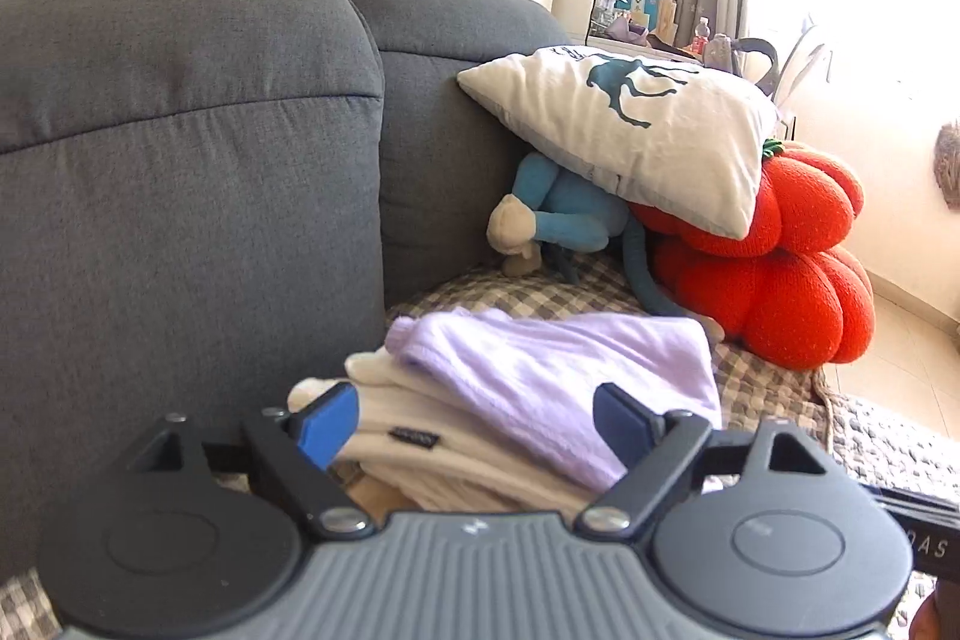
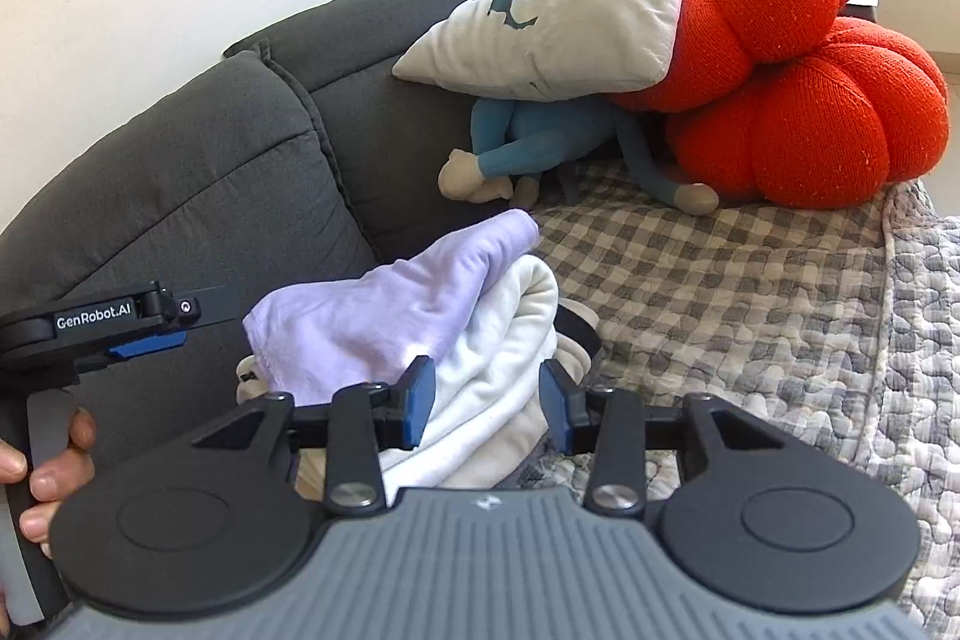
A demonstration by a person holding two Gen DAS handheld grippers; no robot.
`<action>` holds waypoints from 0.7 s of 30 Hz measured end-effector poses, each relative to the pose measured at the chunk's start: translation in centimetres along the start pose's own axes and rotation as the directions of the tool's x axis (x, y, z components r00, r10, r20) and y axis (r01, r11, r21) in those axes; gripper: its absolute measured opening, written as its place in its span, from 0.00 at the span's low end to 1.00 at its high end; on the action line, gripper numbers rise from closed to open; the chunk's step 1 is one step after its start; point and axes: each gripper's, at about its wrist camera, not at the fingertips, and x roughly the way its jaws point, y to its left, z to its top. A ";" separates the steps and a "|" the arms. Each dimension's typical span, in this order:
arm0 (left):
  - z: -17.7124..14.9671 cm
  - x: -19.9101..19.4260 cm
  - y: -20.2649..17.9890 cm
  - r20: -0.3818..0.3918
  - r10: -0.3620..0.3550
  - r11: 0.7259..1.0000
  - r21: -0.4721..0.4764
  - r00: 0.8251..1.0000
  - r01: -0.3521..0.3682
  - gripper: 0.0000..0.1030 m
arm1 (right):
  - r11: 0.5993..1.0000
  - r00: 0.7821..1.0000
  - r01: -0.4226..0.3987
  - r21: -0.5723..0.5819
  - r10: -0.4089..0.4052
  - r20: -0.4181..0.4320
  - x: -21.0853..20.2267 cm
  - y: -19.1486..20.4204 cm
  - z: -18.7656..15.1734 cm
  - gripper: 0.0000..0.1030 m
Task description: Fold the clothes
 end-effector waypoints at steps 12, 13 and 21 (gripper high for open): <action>-4.3 -5.6 -1.9 0.046 0.095 0.994 0.053 0.994 -0.098 1.00 | 0.976 0.997 0.022 -0.215 -0.004 0.083 -5.5 3.3 -0.8 1.00; -4.6 -5.5 -1.8 0.047 0.098 0.993 0.056 0.994 -0.100 1.00 | 0.978 0.997 0.025 -0.209 -0.010 0.076 -5.3 3.3 -0.9 1.00; -6.4 -3.7 -0.3 0.002 0.079 0.997 0.010 0.997 -0.079 1.00 | 0.971 0.994 0.108 -0.213 -0.111 -0.002 -3.4 4.5 -2.0 1.00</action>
